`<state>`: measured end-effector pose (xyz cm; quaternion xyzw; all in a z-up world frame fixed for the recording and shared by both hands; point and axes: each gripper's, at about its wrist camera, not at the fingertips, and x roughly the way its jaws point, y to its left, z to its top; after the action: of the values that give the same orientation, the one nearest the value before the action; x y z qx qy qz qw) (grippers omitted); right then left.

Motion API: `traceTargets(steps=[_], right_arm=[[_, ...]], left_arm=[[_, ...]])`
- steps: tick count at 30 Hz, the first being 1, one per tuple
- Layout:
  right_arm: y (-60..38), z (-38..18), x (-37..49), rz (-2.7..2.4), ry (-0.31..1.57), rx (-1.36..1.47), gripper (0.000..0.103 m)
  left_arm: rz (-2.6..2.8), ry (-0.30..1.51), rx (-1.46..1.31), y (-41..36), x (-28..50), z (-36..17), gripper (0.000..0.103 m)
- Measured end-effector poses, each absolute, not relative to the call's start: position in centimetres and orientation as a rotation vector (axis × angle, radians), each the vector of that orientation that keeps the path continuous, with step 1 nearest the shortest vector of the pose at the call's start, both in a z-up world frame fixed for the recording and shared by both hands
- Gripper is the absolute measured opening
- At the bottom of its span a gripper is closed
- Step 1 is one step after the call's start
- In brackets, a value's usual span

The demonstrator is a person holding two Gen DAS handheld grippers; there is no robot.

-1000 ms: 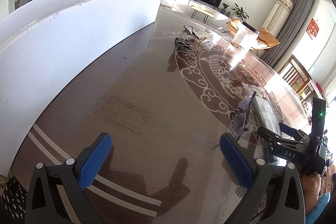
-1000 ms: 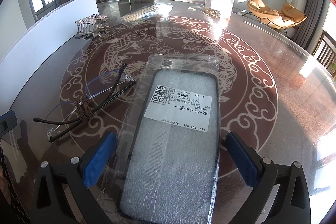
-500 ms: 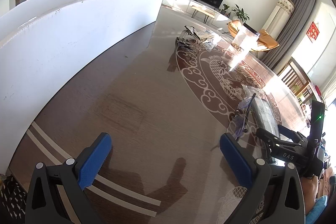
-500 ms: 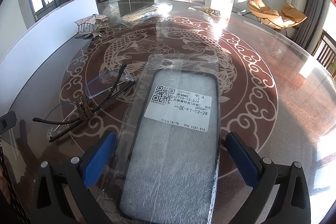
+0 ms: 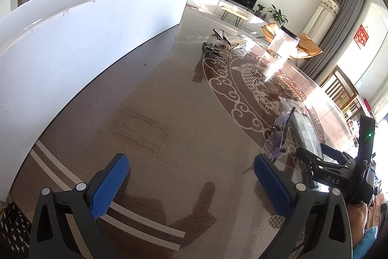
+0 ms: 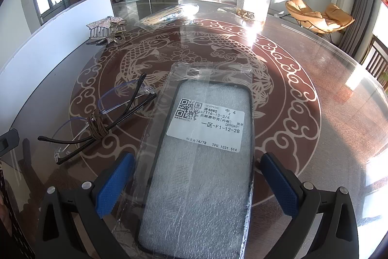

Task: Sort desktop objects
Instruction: 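Grasp the wrapped phone case with the right tool while the left grasps the eyeglasses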

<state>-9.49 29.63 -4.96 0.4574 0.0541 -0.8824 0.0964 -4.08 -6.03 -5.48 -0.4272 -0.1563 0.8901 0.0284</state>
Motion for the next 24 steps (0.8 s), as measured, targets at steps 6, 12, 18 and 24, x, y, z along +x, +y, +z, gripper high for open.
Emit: traceTargets(steps=[6, 12, 18, 24], right_arm=[[29.6, -5.0, -9.5, -2.614, 0.161, 1.355, 0.103], [29.6, -4.9, -9.5, -2.614, 0.161, 1.355, 0.103], [29.6, -5.0, -9.5, -2.614, 0.161, 1.355, 0.103], [29.6, -5.0, -9.5, -2.614, 0.161, 1.354, 0.103]], left_arm=[[2.735, -0.471, -1.331, -5.9, -4.2, -5.6, 0.103], [2.637, -0.552, -1.188, -6.2, -3.3, -4.4, 0.103], [2.596, -0.296, -1.179, -2.3, -5.2, -3.7, 0.103], [2.484, 0.062, -1.230, 3.8, -8.4, -4.6, 0.103]])
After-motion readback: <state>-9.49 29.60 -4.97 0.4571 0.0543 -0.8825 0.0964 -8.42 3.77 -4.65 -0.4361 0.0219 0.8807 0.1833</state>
